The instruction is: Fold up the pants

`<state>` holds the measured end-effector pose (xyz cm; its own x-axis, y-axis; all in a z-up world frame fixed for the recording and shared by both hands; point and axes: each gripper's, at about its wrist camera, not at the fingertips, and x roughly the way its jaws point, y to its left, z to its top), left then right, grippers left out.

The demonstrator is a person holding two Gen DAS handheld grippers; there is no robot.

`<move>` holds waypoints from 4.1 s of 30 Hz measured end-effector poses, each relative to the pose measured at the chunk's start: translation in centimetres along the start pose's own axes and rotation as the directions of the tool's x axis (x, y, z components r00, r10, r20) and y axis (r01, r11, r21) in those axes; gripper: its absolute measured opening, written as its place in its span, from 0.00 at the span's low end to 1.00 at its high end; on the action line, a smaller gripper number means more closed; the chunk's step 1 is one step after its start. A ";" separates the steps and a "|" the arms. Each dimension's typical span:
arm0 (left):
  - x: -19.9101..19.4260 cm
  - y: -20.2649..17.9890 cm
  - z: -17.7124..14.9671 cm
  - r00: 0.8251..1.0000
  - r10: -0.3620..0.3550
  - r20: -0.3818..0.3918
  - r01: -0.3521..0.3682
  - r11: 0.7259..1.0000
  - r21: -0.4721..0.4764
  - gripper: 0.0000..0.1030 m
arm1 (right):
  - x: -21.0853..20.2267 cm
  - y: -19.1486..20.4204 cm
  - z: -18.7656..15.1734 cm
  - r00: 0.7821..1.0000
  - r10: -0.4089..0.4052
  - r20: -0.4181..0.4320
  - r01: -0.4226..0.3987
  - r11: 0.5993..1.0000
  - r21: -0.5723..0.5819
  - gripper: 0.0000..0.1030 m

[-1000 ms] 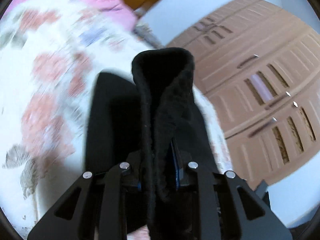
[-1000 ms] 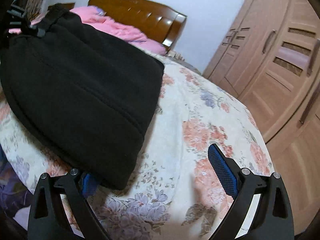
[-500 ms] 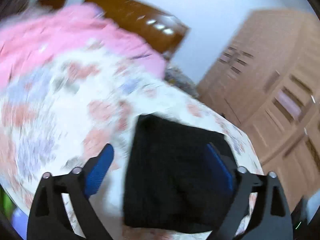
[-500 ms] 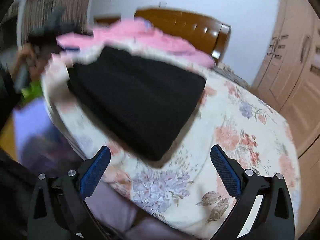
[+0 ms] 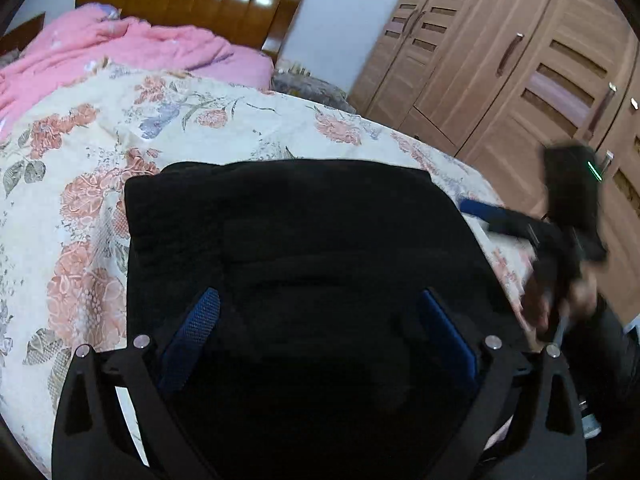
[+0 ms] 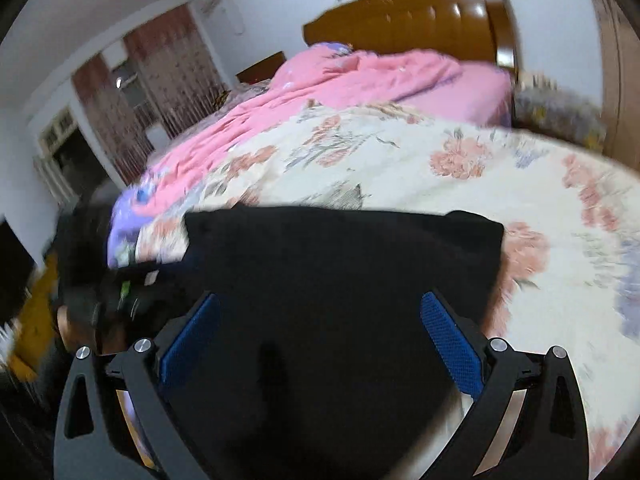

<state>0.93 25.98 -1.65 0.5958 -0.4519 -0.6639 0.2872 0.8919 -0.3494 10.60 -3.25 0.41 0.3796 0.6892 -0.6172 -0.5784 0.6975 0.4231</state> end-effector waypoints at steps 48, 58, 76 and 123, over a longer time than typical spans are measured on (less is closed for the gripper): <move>1.6 0.9 2.1 0.958 0.287 -0.015 -0.287 0.956 -0.056 0.98 | -2.5 4.3 -9.3 0.971 -0.234 0.042 0.237 0.968 -0.080 0.96; 1.2 0.7 1.4 0.936 0.352 -0.028 -0.353 0.934 -0.048 0.98 | -5.3 2.7 -9.9 0.961 -0.275 0.018 0.273 0.960 0.069 0.96; 2.2 0.9 1.1 0.927 0.374 -0.028 -0.375 0.926 -0.032 0.99 | -3.5 4.0 -10.4 0.960 -0.279 0.012 0.279 0.959 -0.050 0.96; -10.6 -17.5 -10.2 0.813 0.521 0.258 -0.531 0.847 -0.037 0.99 | -14.9 15.7 -20.4 0.795 -0.577 0.190 0.586 0.810 0.006 0.96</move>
<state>-18.07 14.99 4.76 0.8280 0.1017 -0.5514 -0.1008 0.9944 0.0320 -18.89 -6.61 2.70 0.7723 0.1828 -0.6084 -0.2416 0.9702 -0.0152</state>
